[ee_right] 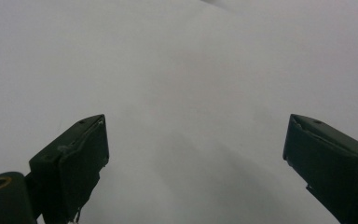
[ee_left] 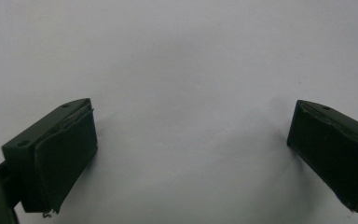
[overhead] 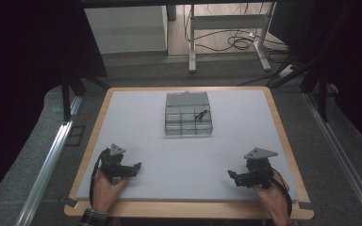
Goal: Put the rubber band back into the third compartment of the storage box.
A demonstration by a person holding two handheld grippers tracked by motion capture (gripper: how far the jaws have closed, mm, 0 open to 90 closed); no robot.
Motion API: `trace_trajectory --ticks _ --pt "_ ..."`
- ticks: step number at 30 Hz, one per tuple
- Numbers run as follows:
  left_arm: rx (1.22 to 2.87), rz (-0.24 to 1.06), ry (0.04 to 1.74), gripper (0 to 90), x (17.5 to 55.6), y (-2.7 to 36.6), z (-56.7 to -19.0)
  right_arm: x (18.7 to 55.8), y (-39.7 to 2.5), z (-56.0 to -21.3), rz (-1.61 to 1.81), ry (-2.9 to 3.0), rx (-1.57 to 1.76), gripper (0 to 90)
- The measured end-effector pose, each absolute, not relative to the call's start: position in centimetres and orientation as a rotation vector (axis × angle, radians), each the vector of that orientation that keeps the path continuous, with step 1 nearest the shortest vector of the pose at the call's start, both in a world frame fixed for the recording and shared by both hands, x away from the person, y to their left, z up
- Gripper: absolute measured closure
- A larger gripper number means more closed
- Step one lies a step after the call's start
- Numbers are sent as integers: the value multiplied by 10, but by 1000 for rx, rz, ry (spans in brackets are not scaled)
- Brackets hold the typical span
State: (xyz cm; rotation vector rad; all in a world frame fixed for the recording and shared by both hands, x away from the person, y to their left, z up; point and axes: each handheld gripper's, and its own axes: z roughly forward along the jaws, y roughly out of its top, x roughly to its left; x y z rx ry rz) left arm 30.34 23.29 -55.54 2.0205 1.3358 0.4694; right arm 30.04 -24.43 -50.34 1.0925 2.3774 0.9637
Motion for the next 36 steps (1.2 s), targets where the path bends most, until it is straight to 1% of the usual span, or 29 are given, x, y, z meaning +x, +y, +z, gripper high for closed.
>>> trace_trajectory --ticks 19,26,36 --pt "2021 471 1336 14 303 233 -555 277 -259 -530 989 2352 1104 68" --pt "2021 472 1336 14 303 233 -555 271 -263 -534 1011 2324 1096 67" --pt "2021 472 1336 14 303 233 -555 263 -268 -547 1117 2229 1051 54"
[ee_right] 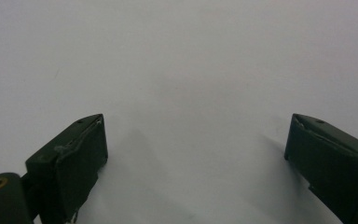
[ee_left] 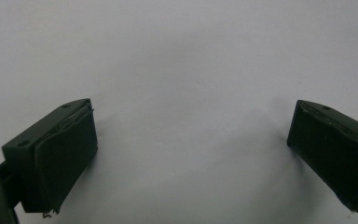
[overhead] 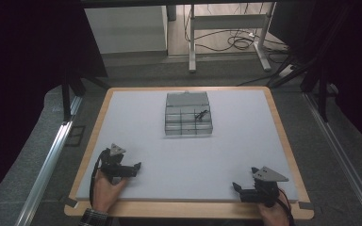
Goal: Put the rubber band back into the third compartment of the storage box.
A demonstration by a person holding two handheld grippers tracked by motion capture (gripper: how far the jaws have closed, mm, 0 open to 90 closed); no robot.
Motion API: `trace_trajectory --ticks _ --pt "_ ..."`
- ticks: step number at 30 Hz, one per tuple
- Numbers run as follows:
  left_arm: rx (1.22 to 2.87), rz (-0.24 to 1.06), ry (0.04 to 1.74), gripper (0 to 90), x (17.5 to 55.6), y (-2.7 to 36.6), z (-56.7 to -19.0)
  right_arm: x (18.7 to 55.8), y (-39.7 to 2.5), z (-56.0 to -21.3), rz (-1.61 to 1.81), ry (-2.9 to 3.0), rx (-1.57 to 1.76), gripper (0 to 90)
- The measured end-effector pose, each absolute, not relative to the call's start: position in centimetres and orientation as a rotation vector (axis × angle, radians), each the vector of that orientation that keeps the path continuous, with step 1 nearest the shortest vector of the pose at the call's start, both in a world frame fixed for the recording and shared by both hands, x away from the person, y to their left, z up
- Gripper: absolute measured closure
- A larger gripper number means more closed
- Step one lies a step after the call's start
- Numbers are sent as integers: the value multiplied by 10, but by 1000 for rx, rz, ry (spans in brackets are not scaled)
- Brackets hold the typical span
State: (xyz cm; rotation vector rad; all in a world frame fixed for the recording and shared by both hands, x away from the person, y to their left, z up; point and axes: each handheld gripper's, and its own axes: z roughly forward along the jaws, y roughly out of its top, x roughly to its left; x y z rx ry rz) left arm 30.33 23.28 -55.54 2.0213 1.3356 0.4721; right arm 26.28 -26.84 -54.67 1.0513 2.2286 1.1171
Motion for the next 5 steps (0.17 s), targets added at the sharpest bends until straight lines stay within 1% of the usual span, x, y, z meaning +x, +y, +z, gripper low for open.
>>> trace_trajectory --ticks 5 --pt "2021 471 1337 12 303 233 -556 263 -269 -547 1118 2234 1048 48"
